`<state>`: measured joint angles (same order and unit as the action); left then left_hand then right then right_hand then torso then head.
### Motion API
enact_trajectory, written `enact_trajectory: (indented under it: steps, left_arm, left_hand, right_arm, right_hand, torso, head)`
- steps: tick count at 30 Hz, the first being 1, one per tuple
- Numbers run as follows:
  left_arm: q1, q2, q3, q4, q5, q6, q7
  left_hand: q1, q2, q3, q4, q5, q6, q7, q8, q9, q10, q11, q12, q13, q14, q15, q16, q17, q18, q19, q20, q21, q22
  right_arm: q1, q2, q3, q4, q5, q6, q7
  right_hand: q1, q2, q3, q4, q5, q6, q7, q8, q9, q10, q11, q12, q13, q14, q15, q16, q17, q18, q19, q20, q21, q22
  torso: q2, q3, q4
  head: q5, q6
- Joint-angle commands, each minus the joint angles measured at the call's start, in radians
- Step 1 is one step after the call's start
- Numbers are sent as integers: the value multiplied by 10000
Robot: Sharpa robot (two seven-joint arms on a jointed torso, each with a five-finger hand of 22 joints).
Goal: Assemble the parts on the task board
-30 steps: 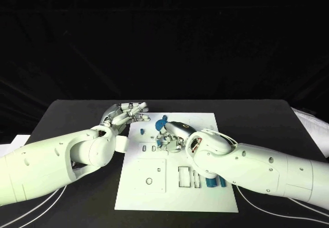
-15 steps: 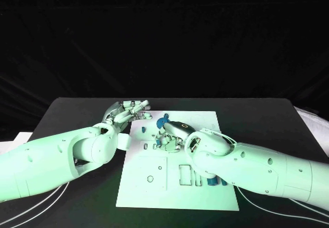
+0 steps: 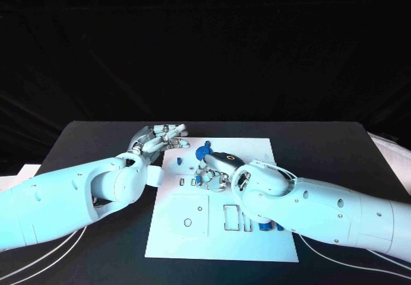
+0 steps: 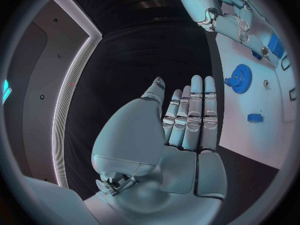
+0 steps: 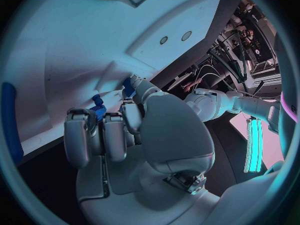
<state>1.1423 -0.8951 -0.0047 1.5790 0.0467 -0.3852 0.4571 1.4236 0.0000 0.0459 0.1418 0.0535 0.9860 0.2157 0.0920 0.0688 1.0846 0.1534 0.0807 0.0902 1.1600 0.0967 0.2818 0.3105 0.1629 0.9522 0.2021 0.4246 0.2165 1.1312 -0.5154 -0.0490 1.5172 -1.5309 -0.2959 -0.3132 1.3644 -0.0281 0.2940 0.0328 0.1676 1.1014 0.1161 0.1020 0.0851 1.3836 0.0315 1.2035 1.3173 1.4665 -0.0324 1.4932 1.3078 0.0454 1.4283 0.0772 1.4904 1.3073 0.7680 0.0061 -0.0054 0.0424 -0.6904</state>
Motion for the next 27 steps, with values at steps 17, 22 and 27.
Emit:
enact_trajectory:
  steps: [17,22,27]
  left_arm:
    - [7,18,9,-8,19,140,120]
    - [7,16,9,-12,19,139,116]
    - [7,21,9,-21,19,146,108]
  left_hand:
    - [4,54,-17,-62,10,14,22,-67,-3,-15,34,-61,10,-85,4,-43,12,162,-74,19,38,9]
    - [4,54,-17,-62,10,14,22,-67,-3,-15,34,-61,10,-85,4,-43,12,162,-74,19,38,9]
    - [4,54,-17,-62,10,14,22,-67,-3,-15,34,-61,10,-85,4,-43,12,162,-74,19,38,9]
  right_arm:
    - [-87,-59,-79,-10,-474,459,-700]
    - [-87,-71,-81,-19,-472,388,-700]
    - [-87,-71,-85,-11,-447,253,-648]
  right_hand:
    - [-585,-604,-217,55,206,-486,204,-319,-130,-450,168,-724,-906,673,89,-147,850,87,-251,90,-197,317]
    - [-669,-713,-300,75,218,-607,239,-360,-151,-571,202,-917,-1061,668,120,-165,828,99,-286,122,-230,263]
    - [-780,-815,-434,127,267,-733,263,-371,-169,-659,229,-1053,-1184,666,147,-175,822,104,-297,152,-249,240]
  torso:
    - [1,-11,9]
    - [1,-11,9]
    - [-1,-10,2]
  head:
    - [-13,19]
    - [-13,19]
    - [-16,26]
